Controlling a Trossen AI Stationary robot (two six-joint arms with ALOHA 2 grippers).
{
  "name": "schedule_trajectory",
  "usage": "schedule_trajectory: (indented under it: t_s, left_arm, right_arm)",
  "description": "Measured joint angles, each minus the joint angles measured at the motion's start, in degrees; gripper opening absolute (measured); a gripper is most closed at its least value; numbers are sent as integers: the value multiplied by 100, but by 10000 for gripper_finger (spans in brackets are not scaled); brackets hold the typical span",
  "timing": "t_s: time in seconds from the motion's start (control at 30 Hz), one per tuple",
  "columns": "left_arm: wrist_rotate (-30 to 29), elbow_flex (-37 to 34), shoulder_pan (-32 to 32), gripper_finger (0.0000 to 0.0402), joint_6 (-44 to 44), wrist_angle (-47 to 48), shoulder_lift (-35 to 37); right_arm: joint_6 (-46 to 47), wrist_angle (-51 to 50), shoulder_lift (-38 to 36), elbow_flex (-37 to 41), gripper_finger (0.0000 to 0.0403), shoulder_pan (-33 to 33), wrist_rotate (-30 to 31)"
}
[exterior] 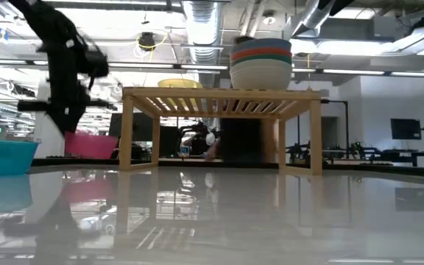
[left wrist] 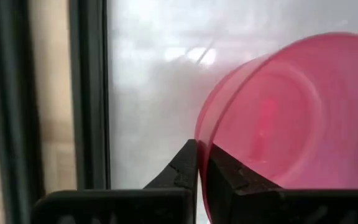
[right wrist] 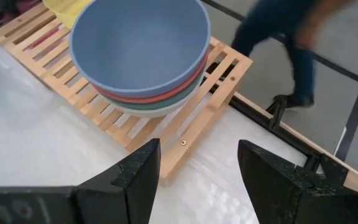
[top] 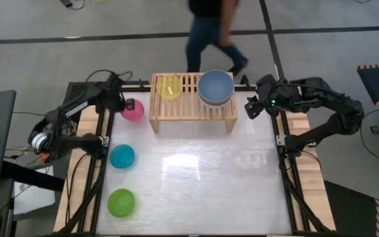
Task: Place and stack bowls onto a shelf
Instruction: Stack the pink bowl on top of the yellow bowl on the shelf
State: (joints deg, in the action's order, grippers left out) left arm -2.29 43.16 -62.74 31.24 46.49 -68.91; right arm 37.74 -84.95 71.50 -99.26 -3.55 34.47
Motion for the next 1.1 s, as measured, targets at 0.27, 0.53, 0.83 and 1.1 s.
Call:
schedule_trajectory:
  t_s: [0.27, 0.53, 0.83, 1.1]
  left_arm:
    - [105, 898, 3, 0, 255, 92, 1241]
    - [440, 2023, 467, 0, 532, -705, 1522]
    - [-58, 3709, 1330, 0, 226, -737, -25]
    - [208, 5122, 1788, 0, -474, 245, -1655]
  right_arm:
    - [44, 11, 0, 0, 240, 15, -10]
    - [44, 24, 0, 0, 240, -35, -36]
    - [39, 136, 0, -2, 240, -83, -239]
    - [171, 107, 0, -4, 240, -41, -320]
